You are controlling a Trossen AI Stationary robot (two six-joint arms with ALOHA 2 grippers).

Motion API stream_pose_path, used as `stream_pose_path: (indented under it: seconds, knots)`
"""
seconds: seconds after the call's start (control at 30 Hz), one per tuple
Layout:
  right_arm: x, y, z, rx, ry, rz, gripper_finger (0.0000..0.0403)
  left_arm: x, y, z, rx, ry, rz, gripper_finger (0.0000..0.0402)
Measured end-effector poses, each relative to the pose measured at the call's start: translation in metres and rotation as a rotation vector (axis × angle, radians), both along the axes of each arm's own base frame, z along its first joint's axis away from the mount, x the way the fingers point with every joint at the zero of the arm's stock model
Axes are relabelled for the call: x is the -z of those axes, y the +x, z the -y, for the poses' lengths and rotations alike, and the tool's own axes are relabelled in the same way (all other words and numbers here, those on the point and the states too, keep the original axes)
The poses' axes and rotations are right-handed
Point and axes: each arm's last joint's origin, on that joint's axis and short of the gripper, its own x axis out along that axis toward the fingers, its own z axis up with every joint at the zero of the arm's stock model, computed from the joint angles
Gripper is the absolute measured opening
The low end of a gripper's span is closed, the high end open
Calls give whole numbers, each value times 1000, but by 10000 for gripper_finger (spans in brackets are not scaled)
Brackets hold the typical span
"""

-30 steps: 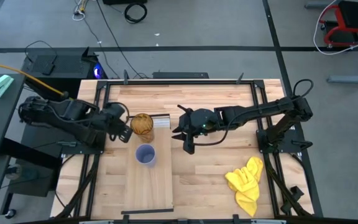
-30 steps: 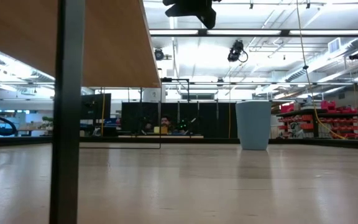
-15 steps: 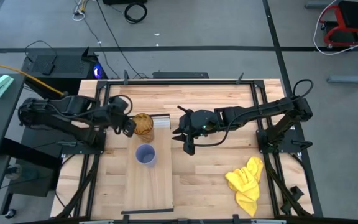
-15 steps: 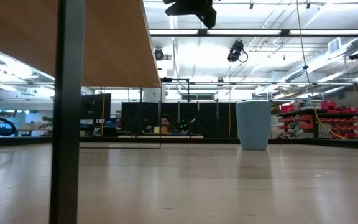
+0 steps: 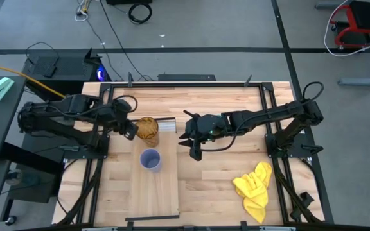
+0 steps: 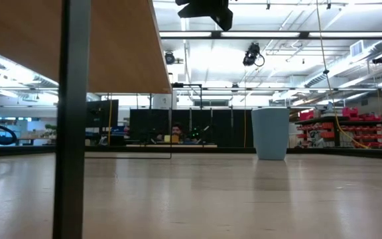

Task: Stack small to large cups/mugs on shelf
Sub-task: Adjust the brown cup, then put the light blue cup on the shelf

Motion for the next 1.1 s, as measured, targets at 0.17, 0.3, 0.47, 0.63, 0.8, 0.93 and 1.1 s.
stream_pose_path:
  seconds: [0.17, 0.3, 0.47, 0.63, 0.8, 0.93, 1.1]
  knots:
    - [0, -1, -4, -14, -1, -2, 121, -1, 4, 10, 88, -77, 26, 9]
    - [0, -1, -4, -14, -2, -3, 121, -1, 6, 11, 92, -77, 34, 11]
    - [1, -1, -4, -18, -8, -5, 121, -2, 16, 12, 102, -72, 87, 26]
    - [1, -1, -4, -18, -10, -7, 121, 0, 23, 12, 109, -62, 82, 22]
    - [3, -2, -2, -13, -12, -34, 121, 2, 21, 7, 92, -42, 49, 10]
    - [5, -12, 9, 57, 30, -136, 121, 2, 11, 2, 89, -5, 11, 13]
    - [-10, -42, 35, 180, 67, -283, 121, 5, -17, -3, -4, 43, -144, 28]
